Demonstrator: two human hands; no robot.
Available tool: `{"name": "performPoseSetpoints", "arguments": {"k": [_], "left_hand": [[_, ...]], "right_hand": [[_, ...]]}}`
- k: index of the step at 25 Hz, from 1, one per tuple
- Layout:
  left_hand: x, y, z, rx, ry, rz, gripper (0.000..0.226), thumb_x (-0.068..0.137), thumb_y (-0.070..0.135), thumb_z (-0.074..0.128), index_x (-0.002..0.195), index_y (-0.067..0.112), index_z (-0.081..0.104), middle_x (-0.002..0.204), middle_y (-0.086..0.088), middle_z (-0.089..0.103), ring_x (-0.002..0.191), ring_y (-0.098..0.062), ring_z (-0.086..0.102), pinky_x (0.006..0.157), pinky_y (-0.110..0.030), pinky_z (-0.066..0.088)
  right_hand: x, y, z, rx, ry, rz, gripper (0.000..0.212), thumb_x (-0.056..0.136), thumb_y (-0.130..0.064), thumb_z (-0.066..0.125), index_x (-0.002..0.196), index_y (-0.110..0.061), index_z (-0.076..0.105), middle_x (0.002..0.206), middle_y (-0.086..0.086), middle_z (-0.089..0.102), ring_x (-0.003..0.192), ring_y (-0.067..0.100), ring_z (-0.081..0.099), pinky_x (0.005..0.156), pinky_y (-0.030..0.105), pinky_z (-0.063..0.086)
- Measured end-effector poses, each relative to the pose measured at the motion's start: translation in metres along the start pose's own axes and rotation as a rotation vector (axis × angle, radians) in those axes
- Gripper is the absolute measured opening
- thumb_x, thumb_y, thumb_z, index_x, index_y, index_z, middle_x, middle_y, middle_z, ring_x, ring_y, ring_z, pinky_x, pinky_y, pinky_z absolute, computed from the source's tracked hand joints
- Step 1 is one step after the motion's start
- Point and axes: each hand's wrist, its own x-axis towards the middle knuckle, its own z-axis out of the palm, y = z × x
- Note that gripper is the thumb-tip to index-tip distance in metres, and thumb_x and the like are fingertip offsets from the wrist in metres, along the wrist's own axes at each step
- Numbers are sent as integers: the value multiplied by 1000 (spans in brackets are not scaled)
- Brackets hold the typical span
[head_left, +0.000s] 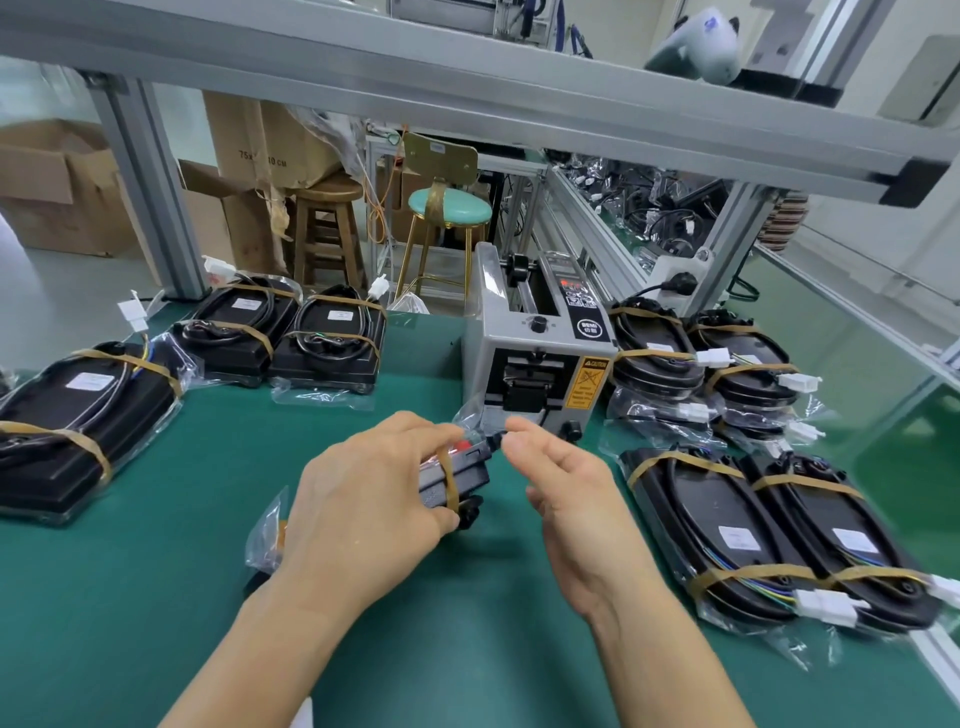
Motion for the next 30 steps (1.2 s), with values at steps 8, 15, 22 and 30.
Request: {"name": "performPoseSetpoints", "arguments": {"k": [8, 15, 22, 30], "left_hand": [[-4, 3, 2, 27, 12, -6, 58, 63, 35, 79, 115, 49, 57, 111, 27, 58, 96, -5, 56, 69, -18, 32], [-4, 3, 1, 4, 23, -8, 57, 60, 32, 81, 110, 48, 60, 107, 26, 60, 93, -8, 58, 68, -21, 32], [-5, 5, -1, -15, 16, -3, 53, 59, 30, 81, 105, 47, 61, 103, 22, 62, 88, -10, 58, 66, -23, 39], [-5, 4, 0, -4, 9, 5, 55, 58, 28, 81, 106, 47, 62, 104, 23, 62, 88, -10, 58, 61, -10, 29]], "right_hand": [[-2, 10, 12, -40, 12, -105, 22, 85, -10, 66, 66, -18, 72, 127, -5, 58, 97, -23, 53, 81, 14, 37], [-2, 16, 13, -94, 126, -161, 25, 81, -13, 71, 58, -24, 73, 119, -7, 60, 97, -16, 55, 85, 16, 36], [-3, 16, 13, -148, 143, -183, 20, 80, -16, 72, 61, -20, 73, 111, -11, 59, 95, -14, 55, 80, 12, 35], [-3, 19, 15, -245, 216, -235, 24, 78, -19, 74, 56, -26, 70, 103, -15, 58, 89, -13, 54, 74, 6, 36]]}}
